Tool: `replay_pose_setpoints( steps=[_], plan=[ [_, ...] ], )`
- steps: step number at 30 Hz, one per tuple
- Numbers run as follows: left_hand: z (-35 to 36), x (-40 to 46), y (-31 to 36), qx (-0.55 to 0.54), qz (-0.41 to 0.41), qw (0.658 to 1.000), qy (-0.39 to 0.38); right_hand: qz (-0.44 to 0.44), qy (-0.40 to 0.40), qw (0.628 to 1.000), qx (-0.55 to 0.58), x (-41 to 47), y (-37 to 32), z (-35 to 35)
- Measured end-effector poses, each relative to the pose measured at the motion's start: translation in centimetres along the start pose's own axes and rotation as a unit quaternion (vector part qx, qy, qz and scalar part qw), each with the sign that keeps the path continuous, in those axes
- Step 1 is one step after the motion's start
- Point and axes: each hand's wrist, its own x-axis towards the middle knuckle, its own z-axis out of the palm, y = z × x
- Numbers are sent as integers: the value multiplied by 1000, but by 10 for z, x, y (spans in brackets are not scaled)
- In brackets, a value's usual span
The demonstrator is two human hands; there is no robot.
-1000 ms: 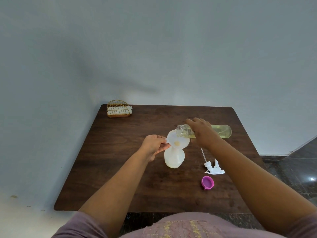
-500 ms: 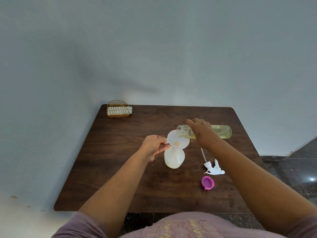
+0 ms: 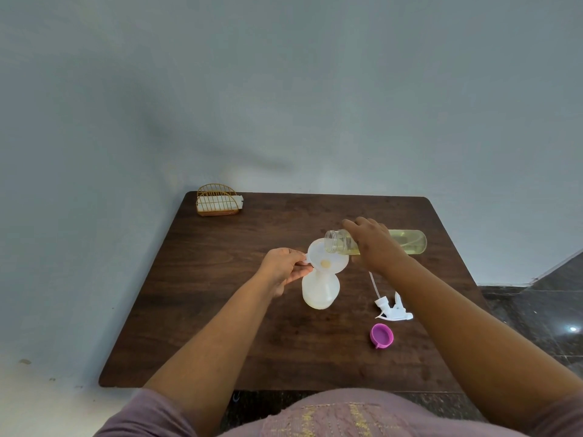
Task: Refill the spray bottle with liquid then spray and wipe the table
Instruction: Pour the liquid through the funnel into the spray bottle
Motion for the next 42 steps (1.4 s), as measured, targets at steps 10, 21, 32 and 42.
replay_pose_setpoints(
  steps=[10, 21, 32, 42],
  plan=[
    [0, -1, 1, 1, -4, 1000, 8, -2, 0, 1000, -2, -1, -1, -2],
    [-1, -1, 0, 0, 2, 1000, 3, -1, -4, 1000, -5, -2, -1, -2],
    [-1, -2, 0, 3, 0, 1000, 7, -2, -1, 1000, -2, -3, -1, -2],
    [0, -2, 0, 4, -2, 1000, 10, -4, -4, 1000, -6, -3, -1, -2]
  ],
)
